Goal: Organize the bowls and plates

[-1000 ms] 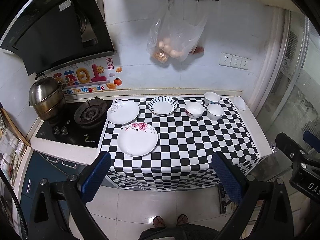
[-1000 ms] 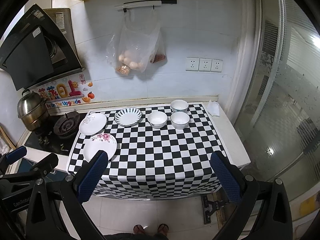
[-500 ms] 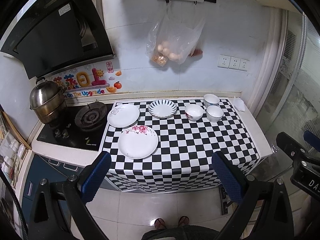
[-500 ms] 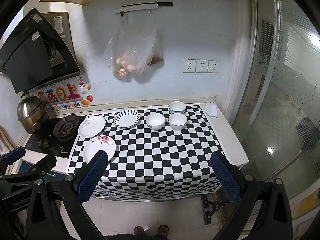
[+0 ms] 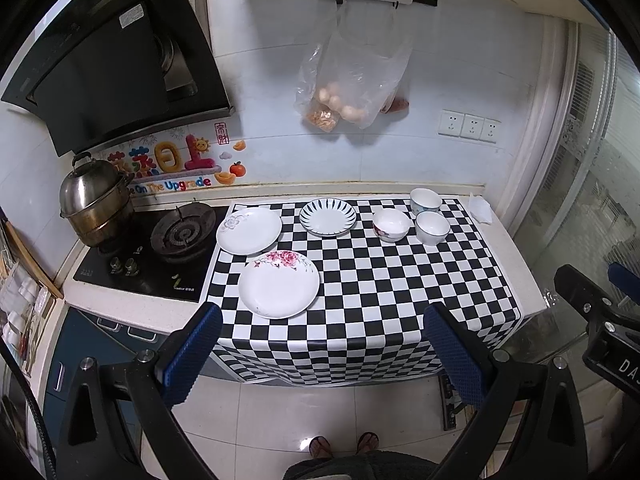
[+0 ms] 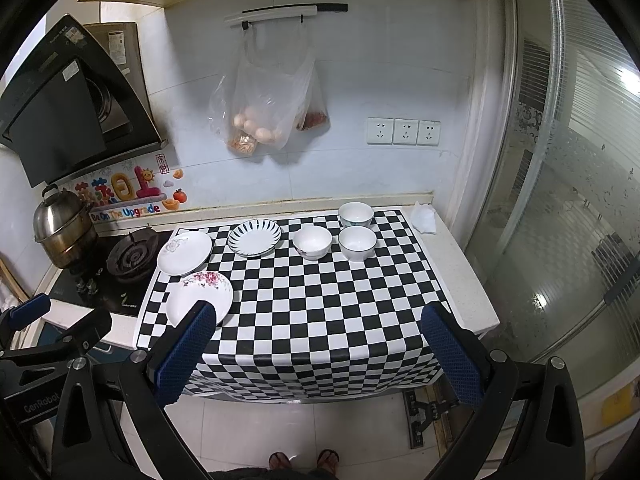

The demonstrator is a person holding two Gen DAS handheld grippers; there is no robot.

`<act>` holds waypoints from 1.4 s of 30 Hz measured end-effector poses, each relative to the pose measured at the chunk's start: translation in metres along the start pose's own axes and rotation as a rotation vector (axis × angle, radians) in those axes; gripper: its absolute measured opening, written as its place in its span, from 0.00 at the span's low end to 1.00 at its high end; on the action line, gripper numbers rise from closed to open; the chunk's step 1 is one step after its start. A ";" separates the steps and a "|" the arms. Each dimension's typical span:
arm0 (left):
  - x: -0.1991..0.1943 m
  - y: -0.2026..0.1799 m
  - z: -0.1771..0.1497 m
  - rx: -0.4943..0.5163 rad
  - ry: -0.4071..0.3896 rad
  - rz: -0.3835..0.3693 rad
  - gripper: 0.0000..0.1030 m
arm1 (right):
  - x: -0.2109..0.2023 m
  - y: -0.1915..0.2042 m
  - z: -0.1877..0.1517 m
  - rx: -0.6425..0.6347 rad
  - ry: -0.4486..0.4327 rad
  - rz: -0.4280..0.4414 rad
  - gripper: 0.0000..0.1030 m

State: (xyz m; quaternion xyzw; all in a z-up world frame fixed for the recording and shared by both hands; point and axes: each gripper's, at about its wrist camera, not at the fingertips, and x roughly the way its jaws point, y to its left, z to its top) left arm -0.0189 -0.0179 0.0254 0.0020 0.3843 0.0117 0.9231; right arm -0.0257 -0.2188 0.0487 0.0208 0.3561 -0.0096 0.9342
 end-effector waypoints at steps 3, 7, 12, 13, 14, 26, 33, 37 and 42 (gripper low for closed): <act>0.001 0.005 0.001 -0.002 -0.003 0.000 1.00 | 0.001 0.001 0.000 0.001 0.000 -0.001 1.00; 0.002 0.006 0.000 -0.003 -0.002 -0.003 1.00 | 0.000 0.001 -0.001 -0.003 0.002 0.001 1.00; 0.002 0.007 -0.001 -0.005 -0.005 -0.003 1.00 | 0.000 0.002 0.001 -0.001 0.004 -0.002 1.00; 0.003 0.008 0.000 -0.006 -0.005 -0.004 1.00 | 0.000 0.002 0.001 -0.002 0.003 -0.003 1.00; 0.002 0.007 -0.001 -0.006 -0.005 -0.004 1.00 | 0.000 0.001 0.001 -0.001 0.003 -0.003 1.00; 0.003 0.006 0.001 -0.004 -0.014 0.003 1.00 | 0.001 -0.001 0.001 0.003 0.002 -0.001 1.00; 0.004 0.007 -0.001 -0.002 -0.014 0.005 1.00 | 0.007 -0.001 -0.001 0.014 0.008 0.005 1.00; 0.019 0.018 0.003 -0.020 -0.005 0.007 1.00 | 0.019 -0.002 -0.003 0.052 0.023 0.030 1.00; 0.081 0.053 0.012 -0.086 0.085 0.010 1.00 | 0.078 -0.004 -0.008 0.151 0.100 0.157 1.00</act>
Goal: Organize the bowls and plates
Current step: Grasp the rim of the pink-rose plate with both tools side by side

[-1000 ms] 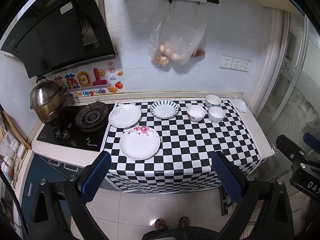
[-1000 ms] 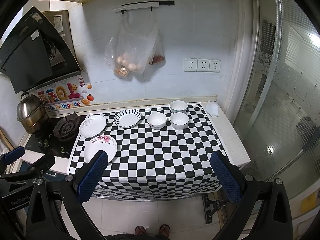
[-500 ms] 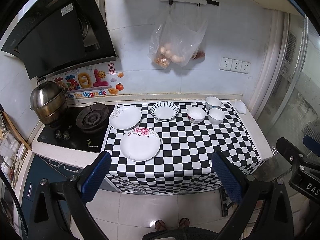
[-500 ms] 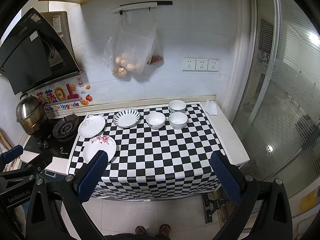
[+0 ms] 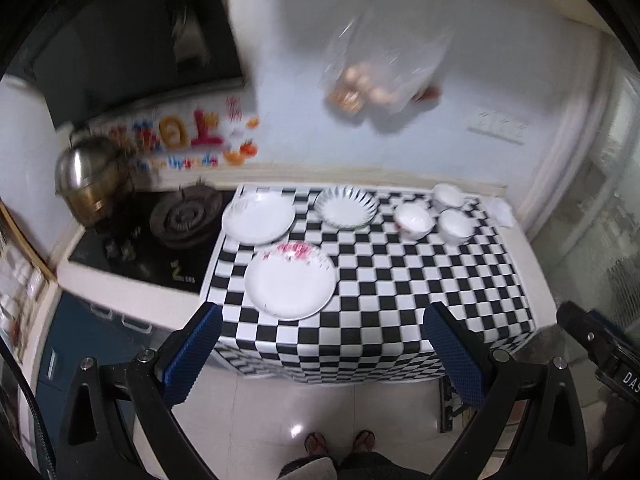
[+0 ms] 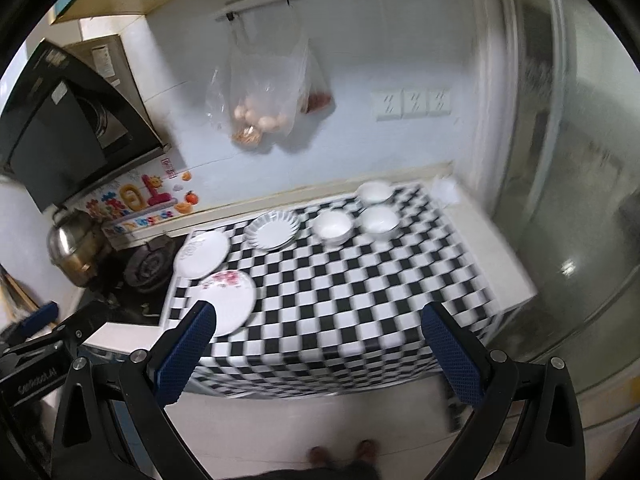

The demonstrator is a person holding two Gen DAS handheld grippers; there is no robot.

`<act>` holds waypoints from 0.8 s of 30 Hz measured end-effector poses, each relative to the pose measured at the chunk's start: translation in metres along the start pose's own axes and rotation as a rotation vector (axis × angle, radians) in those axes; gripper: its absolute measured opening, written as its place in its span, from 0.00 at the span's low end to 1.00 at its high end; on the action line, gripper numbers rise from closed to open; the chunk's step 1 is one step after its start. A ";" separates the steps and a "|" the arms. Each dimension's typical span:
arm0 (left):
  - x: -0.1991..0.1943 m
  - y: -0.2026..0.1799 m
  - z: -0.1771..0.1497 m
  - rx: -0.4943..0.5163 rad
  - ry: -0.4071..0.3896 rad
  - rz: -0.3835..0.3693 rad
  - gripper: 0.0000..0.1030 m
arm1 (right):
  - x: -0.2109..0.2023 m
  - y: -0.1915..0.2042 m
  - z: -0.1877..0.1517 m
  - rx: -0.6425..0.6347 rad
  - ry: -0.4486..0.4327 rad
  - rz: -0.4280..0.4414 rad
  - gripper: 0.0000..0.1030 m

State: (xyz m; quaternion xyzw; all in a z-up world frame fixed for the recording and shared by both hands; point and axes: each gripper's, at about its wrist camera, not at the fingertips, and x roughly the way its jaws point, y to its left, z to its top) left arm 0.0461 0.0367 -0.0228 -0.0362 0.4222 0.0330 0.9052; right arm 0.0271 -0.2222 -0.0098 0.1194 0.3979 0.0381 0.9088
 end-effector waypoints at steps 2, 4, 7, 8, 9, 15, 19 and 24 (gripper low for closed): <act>0.038 0.019 0.007 -0.028 0.054 0.030 1.00 | 0.042 -0.003 0.001 0.037 0.065 0.062 1.00; 0.084 0.040 0.012 -0.047 0.110 0.069 1.00 | 0.088 -0.004 0.002 0.056 0.122 0.086 1.00; 0.151 0.067 0.010 -0.067 0.211 0.097 1.00 | 0.163 0.004 0.005 0.035 0.212 0.088 1.00; 0.176 0.077 0.009 -0.078 0.251 0.097 1.00 | 0.192 0.011 0.004 0.021 0.253 0.089 1.00; 0.196 0.084 0.007 -0.087 0.282 0.097 1.00 | 0.222 0.018 0.002 0.011 0.295 0.095 1.00; 0.312 0.128 0.002 -0.130 0.434 0.067 1.00 | 0.372 0.057 -0.015 -0.020 0.490 0.117 1.00; 0.368 0.149 0.000 -0.169 0.535 0.036 1.00 | 0.448 0.079 -0.023 -0.012 0.584 0.109 1.00; 0.405 0.165 0.008 -0.164 0.562 0.005 0.96 | 0.522 0.097 -0.029 0.029 0.693 0.108 0.96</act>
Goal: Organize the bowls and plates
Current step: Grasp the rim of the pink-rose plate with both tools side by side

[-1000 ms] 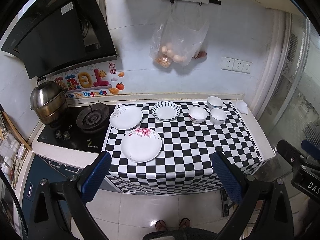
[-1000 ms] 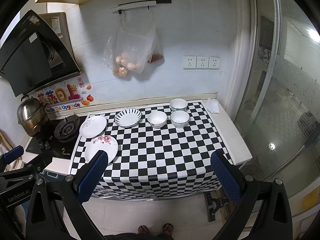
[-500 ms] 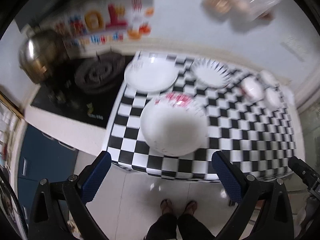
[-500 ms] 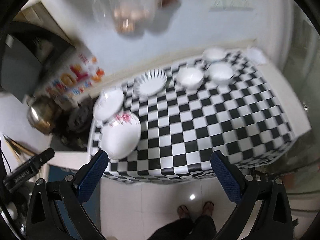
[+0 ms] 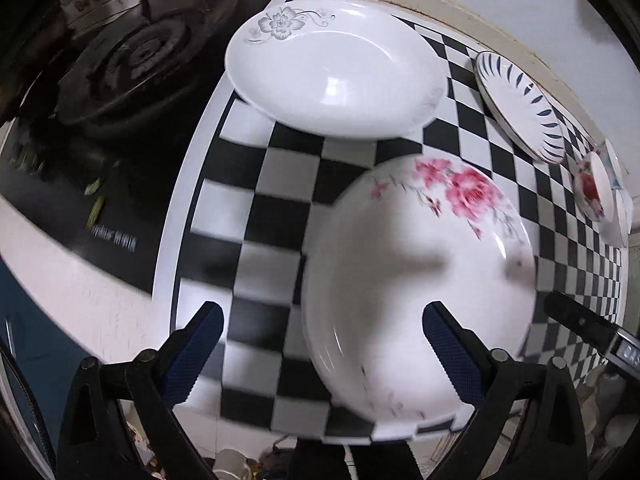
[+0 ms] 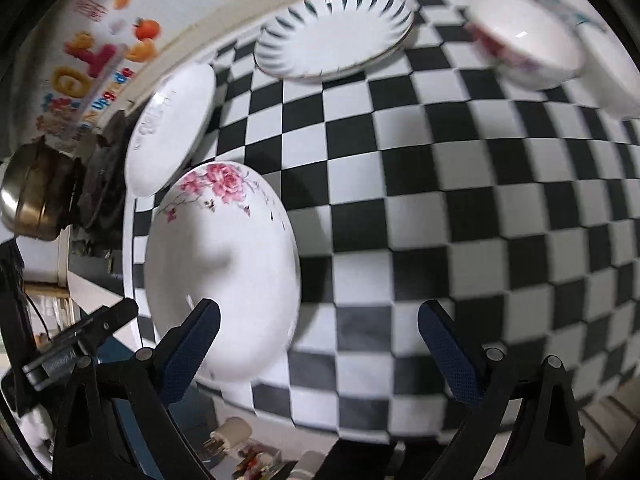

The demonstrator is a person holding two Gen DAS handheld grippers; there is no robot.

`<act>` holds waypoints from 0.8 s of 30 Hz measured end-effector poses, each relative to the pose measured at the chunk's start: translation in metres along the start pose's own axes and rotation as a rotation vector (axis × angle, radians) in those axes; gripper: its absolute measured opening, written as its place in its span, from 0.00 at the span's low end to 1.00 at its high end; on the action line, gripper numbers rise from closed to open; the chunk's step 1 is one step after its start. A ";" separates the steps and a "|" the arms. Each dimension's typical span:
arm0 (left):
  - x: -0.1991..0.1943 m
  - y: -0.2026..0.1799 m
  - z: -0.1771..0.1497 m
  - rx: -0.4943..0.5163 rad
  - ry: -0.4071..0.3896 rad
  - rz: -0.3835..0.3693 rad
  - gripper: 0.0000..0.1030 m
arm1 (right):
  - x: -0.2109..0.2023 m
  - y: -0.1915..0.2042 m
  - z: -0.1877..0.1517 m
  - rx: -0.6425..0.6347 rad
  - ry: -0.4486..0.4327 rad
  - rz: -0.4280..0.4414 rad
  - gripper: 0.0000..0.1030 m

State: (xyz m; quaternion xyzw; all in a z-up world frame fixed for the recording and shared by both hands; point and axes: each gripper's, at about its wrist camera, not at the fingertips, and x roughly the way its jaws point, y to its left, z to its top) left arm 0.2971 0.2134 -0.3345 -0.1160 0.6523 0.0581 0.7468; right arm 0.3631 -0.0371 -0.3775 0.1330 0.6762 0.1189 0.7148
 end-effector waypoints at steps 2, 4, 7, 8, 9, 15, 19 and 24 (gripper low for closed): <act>0.007 0.001 0.008 0.013 0.010 -0.001 0.91 | 0.016 0.007 0.013 -0.009 0.017 -0.015 0.94; 0.014 0.001 0.015 0.018 0.027 -0.021 0.83 | 0.030 0.015 0.022 -0.015 0.049 -0.023 0.91; 0.024 -0.001 0.019 0.039 0.056 -0.053 0.67 | 0.044 0.020 0.030 -0.022 0.094 -0.025 0.86; 0.028 -0.003 0.021 0.057 0.066 -0.056 0.63 | 0.046 0.021 0.031 -0.022 0.104 -0.021 0.81; 0.030 -0.005 0.022 0.072 0.072 -0.051 0.58 | 0.049 0.021 0.033 -0.023 0.116 -0.017 0.73; 0.034 -0.013 0.019 0.099 0.091 -0.037 0.46 | 0.058 0.022 0.038 -0.020 0.167 0.038 0.29; 0.028 -0.010 0.016 0.050 0.097 -0.055 0.44 | 0.062 0.024 0.042 -0.032 0.200 0.058 0.19; 0.020 -0.017 0.007 0.037 0.085 -0.051 0.44 | 0.057 0.009 0.041 -0.039 0.218 0.078 0.16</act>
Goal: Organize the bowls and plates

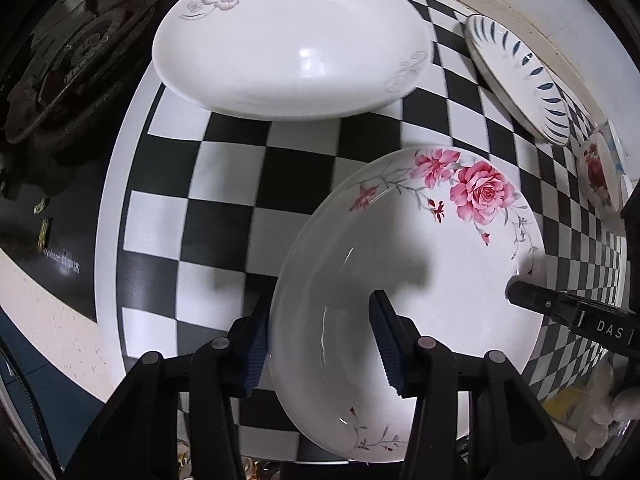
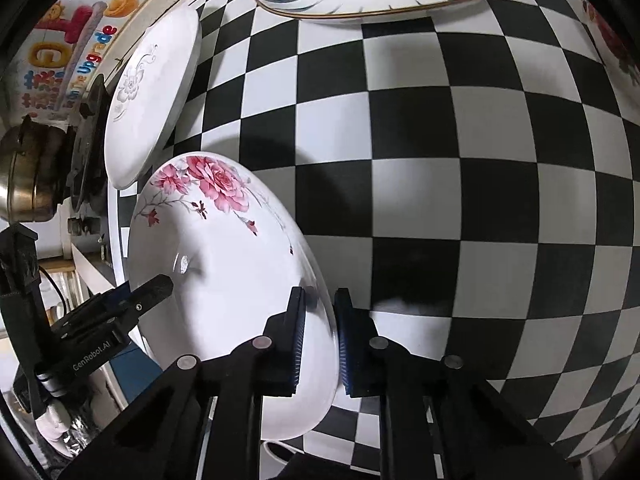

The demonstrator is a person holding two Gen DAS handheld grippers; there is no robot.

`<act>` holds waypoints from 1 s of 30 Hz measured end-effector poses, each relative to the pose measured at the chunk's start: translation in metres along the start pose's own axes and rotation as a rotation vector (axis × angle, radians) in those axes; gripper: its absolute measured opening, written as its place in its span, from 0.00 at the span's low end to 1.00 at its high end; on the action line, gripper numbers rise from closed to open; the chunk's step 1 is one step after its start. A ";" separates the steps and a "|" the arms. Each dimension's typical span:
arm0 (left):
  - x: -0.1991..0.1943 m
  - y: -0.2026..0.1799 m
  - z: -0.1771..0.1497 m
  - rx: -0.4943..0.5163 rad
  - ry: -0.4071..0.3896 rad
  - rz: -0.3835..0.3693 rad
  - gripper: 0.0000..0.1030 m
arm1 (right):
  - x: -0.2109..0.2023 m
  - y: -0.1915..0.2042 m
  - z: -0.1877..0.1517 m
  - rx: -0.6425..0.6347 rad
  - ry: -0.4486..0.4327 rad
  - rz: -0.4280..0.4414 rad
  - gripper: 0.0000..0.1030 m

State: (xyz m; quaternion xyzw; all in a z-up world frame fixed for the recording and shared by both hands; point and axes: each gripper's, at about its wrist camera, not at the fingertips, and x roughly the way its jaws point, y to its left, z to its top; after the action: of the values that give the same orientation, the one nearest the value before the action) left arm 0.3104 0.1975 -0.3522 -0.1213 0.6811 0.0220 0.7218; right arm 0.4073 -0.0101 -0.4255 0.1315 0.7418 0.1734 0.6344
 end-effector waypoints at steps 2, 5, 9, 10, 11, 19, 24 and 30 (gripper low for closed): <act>-0.004 -0.009 -0.004 0.003 -0.010 -0.001 0.44 | -0.003 -0.007 -0.002 -0.003 0.009 0.017 0.16; -0.013 -0.029 -0.012 0.014 -0.024 0.001 0.44 | -0.013 -0.019 -0.006 -0.012 0.009 0.035 0.15; -0.023 -0.060 -0.018 0.046 -0.035 0.000 0.44 | -0.035 -0.037 -0.015 -0.023 -0.003 0.040 0.15; -0.026 -0.067 -0.018 0.057 -0.039 -0.002 0.44 | -0.041 -0.042 -0.017 -0.024 -0.008 0.039 0.15; -0.029 -0.077 -0.017 0.070 -0.044 -0.005 0.44 | -0.047 -0.047 -0.019 -0.025 -0.014 0.038 0.15; -0.035 -0.148 -0.007 0.160 -0.059 -0.027 0.44 | -0.104 -0.104 -0.034 0.013 -0.073 0.042 0.15; -0.023 -0.189 0.001 0.217 -0.041 -0.034 0.44 | -0.132 -0.145 -0.045 0.053 -0.098 0.040 0.15; -0.004 -0.219 -0.001 0.262 0.000 -0.032 0.44 | -0.139 -0.186 -0.052 0.115 -0.103 0.041 0.15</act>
State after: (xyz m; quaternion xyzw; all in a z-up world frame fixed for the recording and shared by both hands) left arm 0.3527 -0.0144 -0.3163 -0.0366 0.6762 -0.0787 0.7316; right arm 0.3829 -0.2407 -0.3728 0.1915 0.7140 0.1366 0.6594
